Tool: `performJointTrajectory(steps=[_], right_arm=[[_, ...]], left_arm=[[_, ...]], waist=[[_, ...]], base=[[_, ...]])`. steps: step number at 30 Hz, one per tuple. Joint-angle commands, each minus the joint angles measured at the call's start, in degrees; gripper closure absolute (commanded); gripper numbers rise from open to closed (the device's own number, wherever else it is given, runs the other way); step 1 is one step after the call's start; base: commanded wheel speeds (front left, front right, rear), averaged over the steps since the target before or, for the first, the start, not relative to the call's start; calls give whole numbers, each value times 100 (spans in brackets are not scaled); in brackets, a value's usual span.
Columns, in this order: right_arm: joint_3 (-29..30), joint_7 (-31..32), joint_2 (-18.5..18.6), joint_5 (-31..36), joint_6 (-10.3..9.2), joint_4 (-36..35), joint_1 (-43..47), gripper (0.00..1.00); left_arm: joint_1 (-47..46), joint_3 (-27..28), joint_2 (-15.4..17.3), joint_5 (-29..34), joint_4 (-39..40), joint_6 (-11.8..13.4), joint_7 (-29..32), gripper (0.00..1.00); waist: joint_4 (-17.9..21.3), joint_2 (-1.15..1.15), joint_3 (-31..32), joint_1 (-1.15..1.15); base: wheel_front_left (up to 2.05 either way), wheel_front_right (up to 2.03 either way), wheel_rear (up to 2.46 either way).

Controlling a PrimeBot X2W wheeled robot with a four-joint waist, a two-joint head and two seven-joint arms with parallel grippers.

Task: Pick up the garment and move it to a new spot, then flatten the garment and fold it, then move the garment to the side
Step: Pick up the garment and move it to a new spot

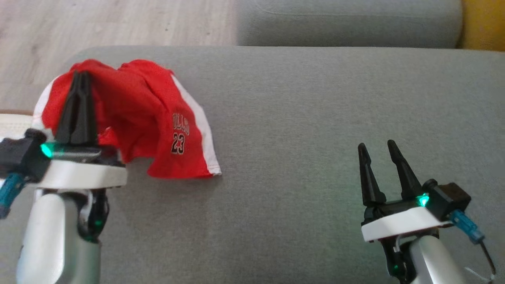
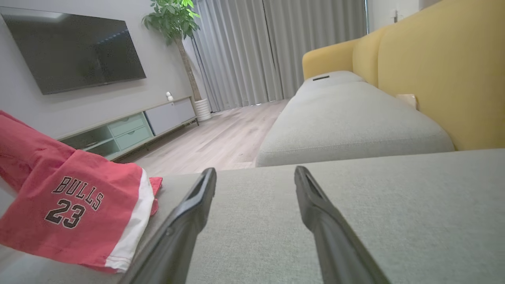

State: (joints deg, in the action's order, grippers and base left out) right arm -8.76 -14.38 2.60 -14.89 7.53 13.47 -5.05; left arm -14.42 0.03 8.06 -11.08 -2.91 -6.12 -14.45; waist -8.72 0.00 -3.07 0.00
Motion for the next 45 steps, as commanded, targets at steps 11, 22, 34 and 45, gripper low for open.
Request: performJointTrajectory(steps=[11, 22, 34, 45], right_arm=[[-165, -62, 28, -144, -4, -377, -546, 0], [-322, -62, 28, -458, -4, -720, -991, 0], [-23, -62, 28, -515, -4, -902, -993, 0], [207, -62, 28, -378, -4, -770, -975, 0]], left_arm=[[-1889, -1124, -211, 60, -291, -115, 10, 100], [-3507, -1532, -478, 52, -1169, 270, -38, 100], [-2919, -3253, -516, -270, -2156, 911, -53, 100], [-2531, -5530, -517, -1828, -1930, 948, -54, 0]], waist=[[1171, 0, -473, 0], [2437, 0, -872, 0], [2660, 0, -1139, 0], [2324, 0, -912, 0]], base=[[0, 0, 0], [0, 0, 0], [0, 0, 0], [0, 0, 0]])
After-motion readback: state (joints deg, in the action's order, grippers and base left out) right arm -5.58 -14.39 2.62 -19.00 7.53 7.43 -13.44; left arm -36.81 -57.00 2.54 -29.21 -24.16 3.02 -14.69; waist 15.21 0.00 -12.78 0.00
